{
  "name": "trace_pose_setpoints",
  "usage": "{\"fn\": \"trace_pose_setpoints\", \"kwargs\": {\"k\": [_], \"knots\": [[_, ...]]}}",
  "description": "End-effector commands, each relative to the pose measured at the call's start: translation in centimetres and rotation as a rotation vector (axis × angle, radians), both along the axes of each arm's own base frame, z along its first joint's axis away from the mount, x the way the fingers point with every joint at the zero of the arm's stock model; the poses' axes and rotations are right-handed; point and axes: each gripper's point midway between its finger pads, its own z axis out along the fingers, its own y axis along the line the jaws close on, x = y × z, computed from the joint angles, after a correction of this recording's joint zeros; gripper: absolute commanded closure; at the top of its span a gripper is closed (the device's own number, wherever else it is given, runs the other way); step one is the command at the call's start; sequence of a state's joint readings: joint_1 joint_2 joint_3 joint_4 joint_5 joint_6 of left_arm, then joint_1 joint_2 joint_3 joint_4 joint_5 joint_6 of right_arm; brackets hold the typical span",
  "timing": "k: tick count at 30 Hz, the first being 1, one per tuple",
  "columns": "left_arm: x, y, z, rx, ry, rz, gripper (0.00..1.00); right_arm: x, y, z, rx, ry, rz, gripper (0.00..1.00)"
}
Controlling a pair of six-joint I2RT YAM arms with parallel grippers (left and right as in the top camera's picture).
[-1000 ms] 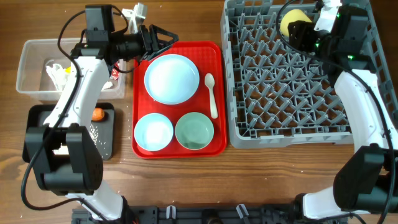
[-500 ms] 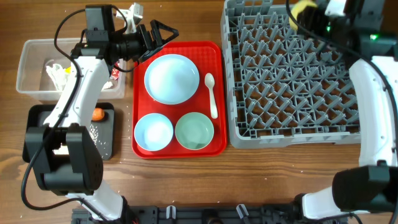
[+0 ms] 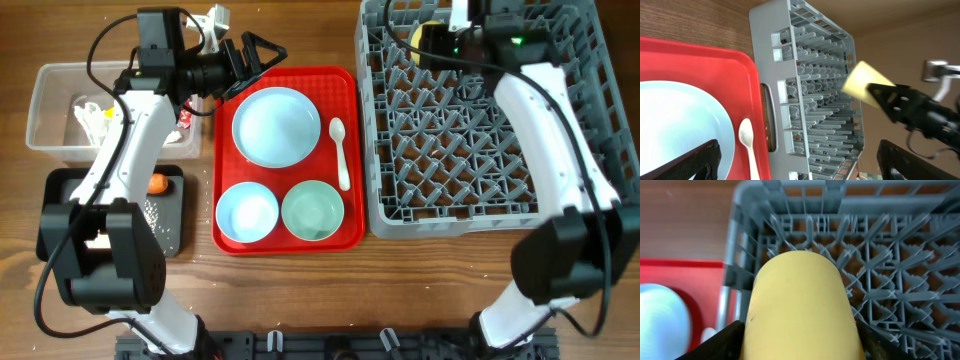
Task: Sort waste into correct bins and load items into the dishwasher rack
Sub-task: 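Lower yellow cup upright onto rack pegs and open right gripper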
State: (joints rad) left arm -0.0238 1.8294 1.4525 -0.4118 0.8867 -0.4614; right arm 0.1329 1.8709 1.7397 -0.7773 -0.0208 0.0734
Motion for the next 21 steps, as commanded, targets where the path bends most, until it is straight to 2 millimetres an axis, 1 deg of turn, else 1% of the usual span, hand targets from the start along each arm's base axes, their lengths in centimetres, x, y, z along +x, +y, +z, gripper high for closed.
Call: {"fn": "trace_pose_setpoints", "kwargs": {"k": [1,3,4,10,14,16,19,21], "knots": [[0.3,0.3,0.1,0.008,-0.014,0.005,0.00,0.7,-0.4,-3.1,-0.063,0.054,0.025,0.96],[0.3,0.3,0.1,0.008,-0.014,0.005,0.00,0.8,-1.0,-3.8,-0.099,0.067,0.011,0.96],[0.3,0.3,0.1,0.008,-0.014,0.005,0.00,0.8,-1.0,-3.9,-0.107,0.069,0.023,0.96],[0.3,0.3,0.1,0.008,-0.014,0.005,0.00,1.3,-1.1,-3.8,-0.126,0.048,0.038,0.96],[0.3,0.3,0.1,0.008,-0.014,0.005,0.00,2.0,-1.0,-4.2,-0.139,0.028,0.058,0.96],[0.3,0.3,0.1,0.008,-0.014,0.005,0.00,2.2,-1.0,-5.0,-0.141,0.040,0.058,0.96],[0.3,0.3,0.1,0.008,-0.014,0.005,0.00,2.2,-1.0,-6.9,-0.147,0.080,0.059,0.96],[0.3,0.3,0.1,0.008,-0.014,0.005,0.00,2.1,-1.0,-7.4,-0.149,0.094,0.061,0.96]]}}
